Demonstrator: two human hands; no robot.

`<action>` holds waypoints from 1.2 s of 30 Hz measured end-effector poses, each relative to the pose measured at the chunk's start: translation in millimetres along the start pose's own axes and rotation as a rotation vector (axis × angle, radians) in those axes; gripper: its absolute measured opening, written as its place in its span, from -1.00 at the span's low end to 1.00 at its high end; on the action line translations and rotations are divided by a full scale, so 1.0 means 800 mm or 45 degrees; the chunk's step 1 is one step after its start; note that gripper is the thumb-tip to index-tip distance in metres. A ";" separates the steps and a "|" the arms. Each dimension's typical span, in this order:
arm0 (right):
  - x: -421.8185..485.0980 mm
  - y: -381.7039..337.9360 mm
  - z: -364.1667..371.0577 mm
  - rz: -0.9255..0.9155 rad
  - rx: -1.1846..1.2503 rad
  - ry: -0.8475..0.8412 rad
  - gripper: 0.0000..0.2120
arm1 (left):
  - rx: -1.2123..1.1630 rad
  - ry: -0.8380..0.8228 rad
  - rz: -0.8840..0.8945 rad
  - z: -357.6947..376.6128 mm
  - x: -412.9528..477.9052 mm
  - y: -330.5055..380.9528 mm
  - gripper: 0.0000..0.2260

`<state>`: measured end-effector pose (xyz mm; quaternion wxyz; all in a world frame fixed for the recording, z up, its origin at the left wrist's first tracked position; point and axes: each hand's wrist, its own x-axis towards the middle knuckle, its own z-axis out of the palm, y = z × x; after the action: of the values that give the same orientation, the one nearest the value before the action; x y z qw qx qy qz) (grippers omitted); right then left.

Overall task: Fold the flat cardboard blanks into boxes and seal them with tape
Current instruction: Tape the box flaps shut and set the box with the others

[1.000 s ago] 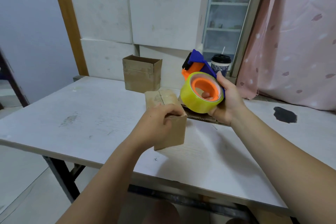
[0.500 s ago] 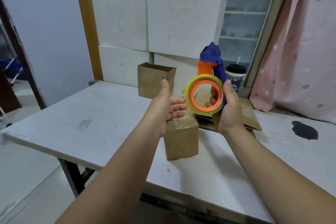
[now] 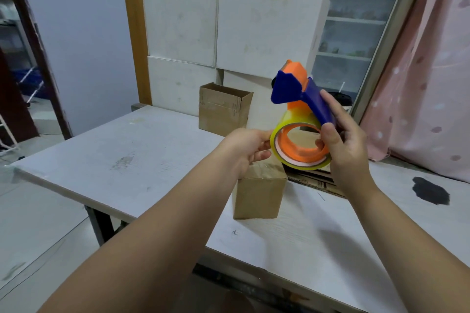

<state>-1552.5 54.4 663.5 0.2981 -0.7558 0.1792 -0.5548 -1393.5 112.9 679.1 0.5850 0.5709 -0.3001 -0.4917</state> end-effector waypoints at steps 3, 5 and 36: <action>-0.005 -0.002 0.001 0.000 -0.081 -0.091 -0.40 | 0.137 0.073 0.099 -0.001 0.000 -0.005 -0.86; -0.005 -0.003 0.000 0.014 -0.120 -0.154 -0.41 | 0.196 0.105 0.180 -0.003 0.000 -0.008 -0.83; 0.005 0.023 0.030 0.366 0.231 -0.357 -0.46 | -0.292 0.820 0.313 -0.030 -0.019 -0.074 -0.82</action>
<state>-1527.7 44.5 649.5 0.4629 -0.7623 0.1911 -0.4100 -1390.6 143.7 620.9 0.7645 0.5868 -0.1100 -0.2431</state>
